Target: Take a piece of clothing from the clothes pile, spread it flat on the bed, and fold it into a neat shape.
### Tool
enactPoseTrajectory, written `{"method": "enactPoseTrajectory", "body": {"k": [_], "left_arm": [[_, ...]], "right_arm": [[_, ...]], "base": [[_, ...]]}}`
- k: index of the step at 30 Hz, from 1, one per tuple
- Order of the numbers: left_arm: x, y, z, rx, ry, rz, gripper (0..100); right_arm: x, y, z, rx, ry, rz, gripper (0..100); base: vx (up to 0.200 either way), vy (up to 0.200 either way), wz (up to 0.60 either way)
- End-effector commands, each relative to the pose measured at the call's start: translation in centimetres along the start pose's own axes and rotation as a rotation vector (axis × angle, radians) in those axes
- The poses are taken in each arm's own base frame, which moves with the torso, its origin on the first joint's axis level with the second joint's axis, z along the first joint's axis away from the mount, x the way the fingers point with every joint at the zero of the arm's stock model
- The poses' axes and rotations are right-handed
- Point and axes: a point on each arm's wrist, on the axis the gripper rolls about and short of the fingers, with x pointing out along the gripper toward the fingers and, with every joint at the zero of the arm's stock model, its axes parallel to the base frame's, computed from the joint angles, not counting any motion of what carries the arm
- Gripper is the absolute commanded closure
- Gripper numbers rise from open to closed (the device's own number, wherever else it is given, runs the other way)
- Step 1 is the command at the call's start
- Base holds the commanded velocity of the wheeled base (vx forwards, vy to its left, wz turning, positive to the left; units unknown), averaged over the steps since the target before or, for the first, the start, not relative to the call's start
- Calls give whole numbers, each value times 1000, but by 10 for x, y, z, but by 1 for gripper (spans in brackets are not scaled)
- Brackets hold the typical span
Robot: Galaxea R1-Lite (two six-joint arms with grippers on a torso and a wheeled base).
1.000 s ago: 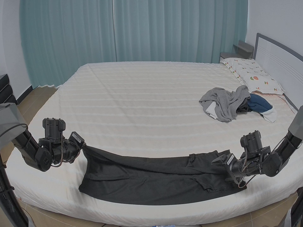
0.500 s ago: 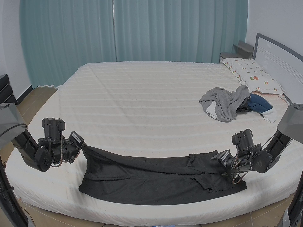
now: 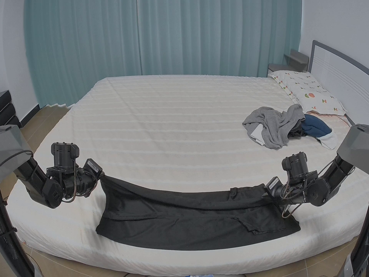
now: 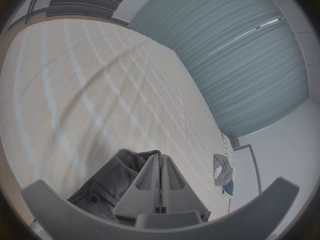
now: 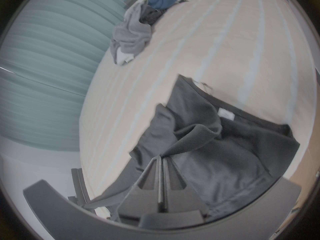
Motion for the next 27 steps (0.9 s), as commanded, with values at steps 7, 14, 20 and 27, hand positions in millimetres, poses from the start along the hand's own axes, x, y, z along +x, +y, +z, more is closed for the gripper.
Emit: {"method": "enactPoseTrajectory", "body": {"k": [7,14,20,27], "left_arm": [[4,-8,22,-11,-68,-36,100],[0,11,9,5,-12,23,100],[-7,30,-5,106,41,91,100],[-17,48,-23,230,111,160,100]], "right_arm": [[-5,47,27,-42,-165,142,100],[-5,26,20,-67,-140,73,100],[-17,3,8,-136,-100,4,100],[-13,-18,-6,-192,-36,-71,100]], "base": [[0,0,0],[0,0,0],[0,0,0],[0,0,0]]}}
